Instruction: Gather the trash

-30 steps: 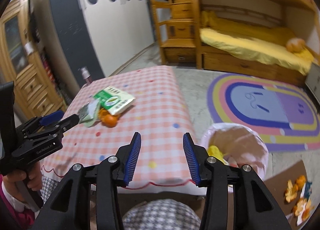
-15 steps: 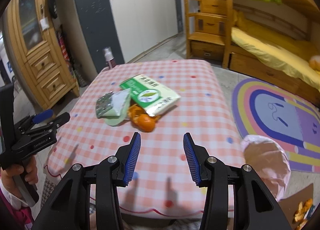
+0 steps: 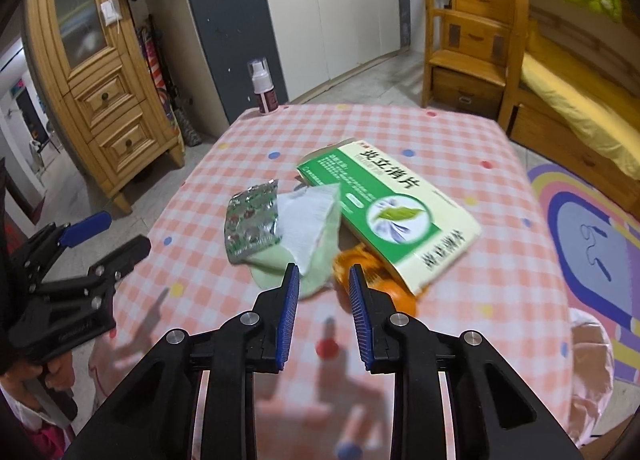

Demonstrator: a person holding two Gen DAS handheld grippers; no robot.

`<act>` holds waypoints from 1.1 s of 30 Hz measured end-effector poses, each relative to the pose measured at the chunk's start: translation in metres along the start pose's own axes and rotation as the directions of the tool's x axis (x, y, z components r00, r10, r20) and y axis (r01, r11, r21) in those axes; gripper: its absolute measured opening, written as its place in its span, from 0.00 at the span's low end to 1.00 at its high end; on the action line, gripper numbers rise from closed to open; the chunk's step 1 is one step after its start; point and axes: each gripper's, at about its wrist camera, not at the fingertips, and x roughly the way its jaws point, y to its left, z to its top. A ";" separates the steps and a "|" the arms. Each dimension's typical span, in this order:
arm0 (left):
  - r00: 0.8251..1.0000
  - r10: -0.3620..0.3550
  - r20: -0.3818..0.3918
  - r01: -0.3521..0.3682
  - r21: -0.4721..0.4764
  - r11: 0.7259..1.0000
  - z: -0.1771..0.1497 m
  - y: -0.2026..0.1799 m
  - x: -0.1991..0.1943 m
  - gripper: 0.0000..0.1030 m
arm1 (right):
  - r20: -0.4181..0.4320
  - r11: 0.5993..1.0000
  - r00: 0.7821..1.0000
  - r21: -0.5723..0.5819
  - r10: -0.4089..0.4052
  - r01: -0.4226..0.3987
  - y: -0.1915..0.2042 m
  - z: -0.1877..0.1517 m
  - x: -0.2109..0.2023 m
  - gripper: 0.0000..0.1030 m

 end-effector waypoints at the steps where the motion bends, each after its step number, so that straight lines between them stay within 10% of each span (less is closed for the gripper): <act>1: 1.000 -0.004 -0.005 0.004 -0.001 1.000 0.001 0.001 0.004 0.73 | -0.006 1.000 1.000 0.002 0.002 -0.002 0.001 0.003 0.006 0.27; 16: 0.997 -0.047 -0.064 0.045 -0.023 0.999 0.002 0.004 0.024 0.73 | -0.065 0.999 0.998 0.049 0.003 0.000 0.003 0.016 0.055 0.41; 18: 0.996 -0.048 -0.071 0.046 -0.029 0.999 0.000 0.005 0.023 0.73 | -0.057 0.999 0.998 0.039 0.016 -0.013 0.007 0.015 0.052 0.33; 20: 0.996 -0.048 -0.074 0.046 -0.030 0.998 0.000 0.005 0.022 0.72 | -0.051 0.999 0.998 0.021 0.030 -0.029 0.011 0.013 0.045 0.02; 33: 0.994 -0.060 -0.089 0.058 -0.026 0.998 -0.010 -0.009 0.007 0.73 | 0.099 0.998 0.995 -0.057 0.022 -0.016 0.019 -0.009 -0.049 0.00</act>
